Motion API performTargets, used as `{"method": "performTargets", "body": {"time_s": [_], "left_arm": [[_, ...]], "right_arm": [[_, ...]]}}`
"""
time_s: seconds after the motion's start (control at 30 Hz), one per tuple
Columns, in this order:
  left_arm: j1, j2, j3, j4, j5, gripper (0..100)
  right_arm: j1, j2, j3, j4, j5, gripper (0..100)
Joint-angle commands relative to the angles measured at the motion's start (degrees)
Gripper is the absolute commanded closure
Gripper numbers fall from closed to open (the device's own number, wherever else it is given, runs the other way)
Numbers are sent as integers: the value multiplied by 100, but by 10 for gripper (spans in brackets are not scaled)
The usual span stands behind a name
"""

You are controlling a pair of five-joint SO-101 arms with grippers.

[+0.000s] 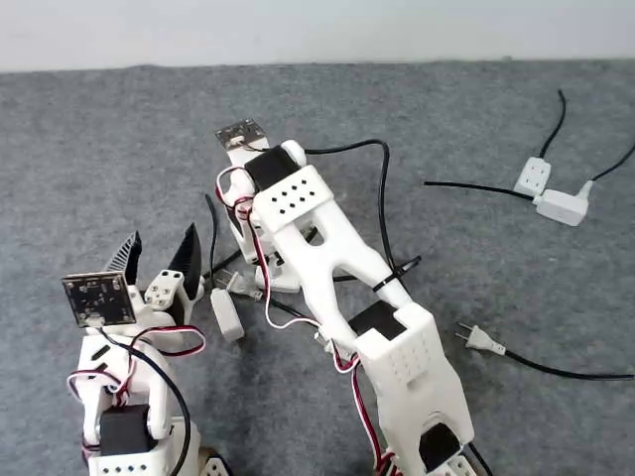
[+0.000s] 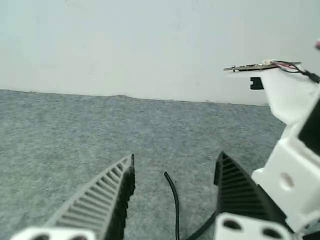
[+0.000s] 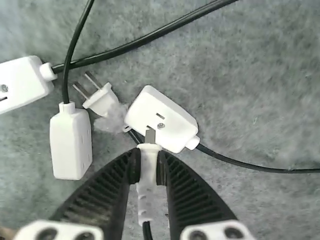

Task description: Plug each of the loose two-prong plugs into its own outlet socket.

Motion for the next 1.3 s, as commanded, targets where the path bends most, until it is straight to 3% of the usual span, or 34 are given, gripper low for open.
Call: {"method": "performTargets", "body": {"time_s": [0.0,0.53,1.27], "left_arm": [[-9,-62,-101,-167,70,739],[0,-62,-92,-167,70,739],[0,-62,-92,-167,62,739]], "right_arm": [[92,-57,-299,180,-185,991],[163,593,-299,-171,-193,991],[233,347,-492,-251,-404,991]]}}
